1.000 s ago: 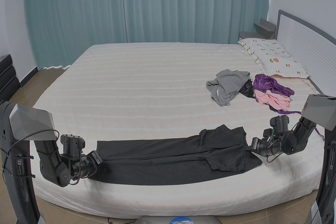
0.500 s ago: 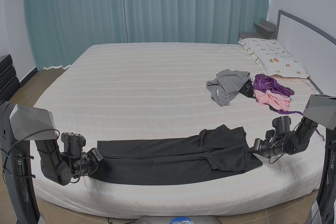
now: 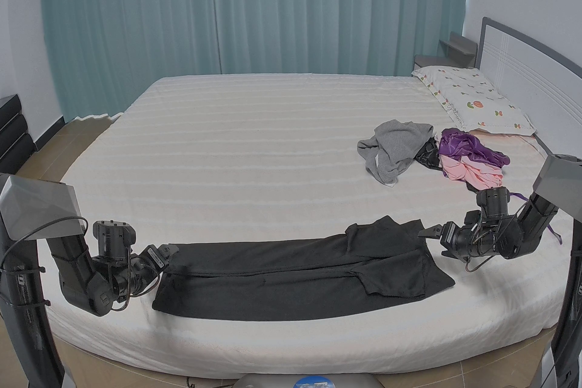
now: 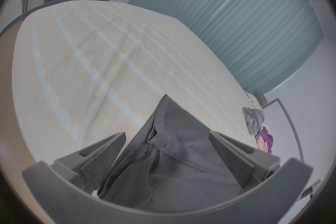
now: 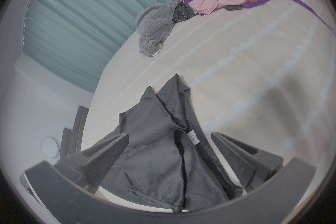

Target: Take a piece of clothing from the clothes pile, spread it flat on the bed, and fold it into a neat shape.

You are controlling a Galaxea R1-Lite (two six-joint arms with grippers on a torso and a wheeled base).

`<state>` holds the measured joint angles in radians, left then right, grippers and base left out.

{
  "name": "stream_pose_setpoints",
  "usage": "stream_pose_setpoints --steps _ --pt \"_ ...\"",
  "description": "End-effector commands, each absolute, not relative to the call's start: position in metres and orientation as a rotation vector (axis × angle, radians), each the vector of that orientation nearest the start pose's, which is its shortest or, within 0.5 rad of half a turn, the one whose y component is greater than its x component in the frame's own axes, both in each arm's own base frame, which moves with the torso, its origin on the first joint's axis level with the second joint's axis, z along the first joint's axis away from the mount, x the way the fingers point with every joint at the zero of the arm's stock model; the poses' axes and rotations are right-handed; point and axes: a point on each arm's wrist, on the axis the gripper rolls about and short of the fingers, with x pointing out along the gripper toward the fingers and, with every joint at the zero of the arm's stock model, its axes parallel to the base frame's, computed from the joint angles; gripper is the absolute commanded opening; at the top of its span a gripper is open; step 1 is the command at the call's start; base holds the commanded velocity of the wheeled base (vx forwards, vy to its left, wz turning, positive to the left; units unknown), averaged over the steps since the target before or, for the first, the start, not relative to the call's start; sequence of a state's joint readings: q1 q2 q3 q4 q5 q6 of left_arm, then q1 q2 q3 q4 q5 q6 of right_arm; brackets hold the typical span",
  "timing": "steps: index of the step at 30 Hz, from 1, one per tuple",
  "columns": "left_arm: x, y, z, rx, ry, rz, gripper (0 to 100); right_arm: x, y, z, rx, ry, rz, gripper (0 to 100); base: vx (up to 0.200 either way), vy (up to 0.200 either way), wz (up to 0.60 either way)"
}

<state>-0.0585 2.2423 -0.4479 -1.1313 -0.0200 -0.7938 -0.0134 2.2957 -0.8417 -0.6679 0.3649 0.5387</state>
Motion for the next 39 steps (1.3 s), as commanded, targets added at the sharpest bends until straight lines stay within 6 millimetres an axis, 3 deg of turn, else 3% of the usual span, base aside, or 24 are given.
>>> stream_pose_setpoints --steps 1,7,8,28,29,39 --pt "0.311 -0.019 -0.014 -0.761 0.632 0.182 100 0.371 0.005 -0.01 0.683 0.841 0.113 100 0.0 0.0 0.0" --pt "0.318 -0.024 -0.037 -0.737 0.679 0.192 100 0.375 0.005 -0.013 0.694 0.84 0.107 100 0.0 0.0 0.0" --pt "0.318 -0.024 -0.038 -0.734 0.685 0.193 0 0.376 0.005 -0.013 0.693 0.839 0.108 100 0.0 0.0 0.0" --pt "0.303 -0.021 -0.041 -0.706 0.725 0.218 0 0.379 0.011 -0.017 0.714 0.851 0.101 100 0.0 0.0 0.0" --pt "0.303 -0.021 -0.041 -0.707 0.725 0.217 100 0.379 0.011 -0.018 0.717 0.852 0.099 100 0.0 0.0 0.0" --pt "0.313 -0.02 -0.029 -0.722 0.664 0.2 100 0.384 0.011 -0.017 0.726 0.841 0.097 100 0.0 0.0 0.0"
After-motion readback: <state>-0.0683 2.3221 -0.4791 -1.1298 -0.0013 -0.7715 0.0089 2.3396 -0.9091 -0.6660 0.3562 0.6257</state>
